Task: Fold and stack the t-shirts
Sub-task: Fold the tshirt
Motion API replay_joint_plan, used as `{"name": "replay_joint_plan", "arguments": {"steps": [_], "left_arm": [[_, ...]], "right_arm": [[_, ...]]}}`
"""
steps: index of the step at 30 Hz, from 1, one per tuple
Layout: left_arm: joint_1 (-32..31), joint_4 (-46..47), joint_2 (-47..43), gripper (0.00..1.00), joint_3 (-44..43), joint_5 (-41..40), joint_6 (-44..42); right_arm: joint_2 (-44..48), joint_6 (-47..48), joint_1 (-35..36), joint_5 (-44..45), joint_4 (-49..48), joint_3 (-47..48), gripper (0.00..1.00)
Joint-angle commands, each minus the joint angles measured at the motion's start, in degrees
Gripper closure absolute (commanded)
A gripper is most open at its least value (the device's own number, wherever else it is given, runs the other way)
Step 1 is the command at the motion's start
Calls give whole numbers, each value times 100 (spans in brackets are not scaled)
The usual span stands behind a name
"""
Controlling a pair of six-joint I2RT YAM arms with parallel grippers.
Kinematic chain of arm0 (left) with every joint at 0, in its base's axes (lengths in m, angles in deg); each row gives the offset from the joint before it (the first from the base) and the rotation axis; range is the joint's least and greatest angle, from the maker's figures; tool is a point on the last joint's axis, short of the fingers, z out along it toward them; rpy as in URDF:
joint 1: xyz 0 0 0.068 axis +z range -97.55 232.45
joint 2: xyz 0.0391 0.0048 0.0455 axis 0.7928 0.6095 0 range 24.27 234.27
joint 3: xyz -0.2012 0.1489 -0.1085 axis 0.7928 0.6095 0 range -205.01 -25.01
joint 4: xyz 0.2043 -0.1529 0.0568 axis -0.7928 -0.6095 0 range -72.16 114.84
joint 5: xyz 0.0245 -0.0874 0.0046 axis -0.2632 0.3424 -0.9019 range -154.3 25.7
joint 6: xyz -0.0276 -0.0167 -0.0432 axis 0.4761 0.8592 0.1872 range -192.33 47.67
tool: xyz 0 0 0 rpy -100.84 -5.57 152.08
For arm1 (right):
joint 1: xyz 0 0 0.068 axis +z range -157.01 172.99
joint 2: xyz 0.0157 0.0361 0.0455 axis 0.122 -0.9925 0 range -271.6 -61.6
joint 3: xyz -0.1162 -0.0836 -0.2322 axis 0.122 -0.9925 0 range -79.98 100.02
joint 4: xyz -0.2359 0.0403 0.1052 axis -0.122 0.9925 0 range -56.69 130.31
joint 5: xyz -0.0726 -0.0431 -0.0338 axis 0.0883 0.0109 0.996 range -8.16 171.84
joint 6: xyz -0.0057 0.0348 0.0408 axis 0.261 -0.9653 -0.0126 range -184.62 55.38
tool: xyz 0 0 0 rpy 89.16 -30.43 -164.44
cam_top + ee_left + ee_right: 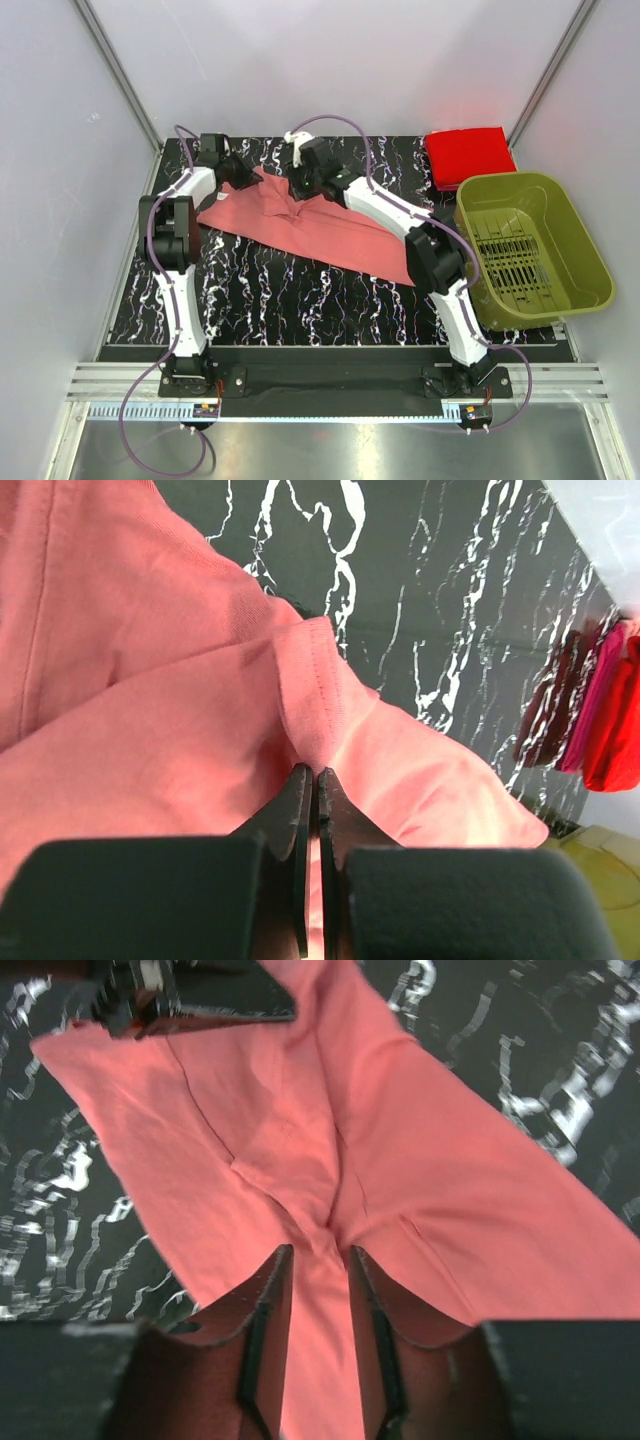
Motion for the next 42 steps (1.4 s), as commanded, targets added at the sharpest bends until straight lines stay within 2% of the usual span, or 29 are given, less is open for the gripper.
{"name": "replay_joint_plan", "arguments": {"steps": [1, 4, 8, 16, 26, 31, 33, 35, 40, 42], "left_arm": [[27, -59, -450, 100, 31, -104, 198], [62, -68, -380, 100, -65, 27, 322], [106, -252, -135, 100, -285, 142, 287], [317, -209, 182, 99, -487, 536, 278], [396, -147, 367, 99, -628, 783, 331], [387, -77, 411, 99, -602, 784, 357], [387, -68, 420, 96, -602, 775, 348], [370, -129, 402, 95, -628, 696, 305], [352, -296, 411, 93, -724, 450, 173], [343, -296, 429, 90, -733, 441, 181]], "right_arm": [[-420, 1020, 451, -264, -1019, 40, 62], [-604, 1996, 601, -308, -1651, -205, 60], [-561, 3315, 733, -281, -3064, -926, 59], [-1236, 4300, 936, 26, -3436, -699, 60], [-1721, 4863, 1024, 526, -3455, -285, 67], [-1572, 4846, 1033, 641, -3937, -654, 87], [-1502, 4872, 1041, 676, -3982, -742, 95], [-1397, 4864, 1050, 677, -4157, -839, 100], [-1229, 4794, 1050, 457, -4185, -1015, 98], [-1264, 4767, 1050, 378, -4027, -867, 84]]}}
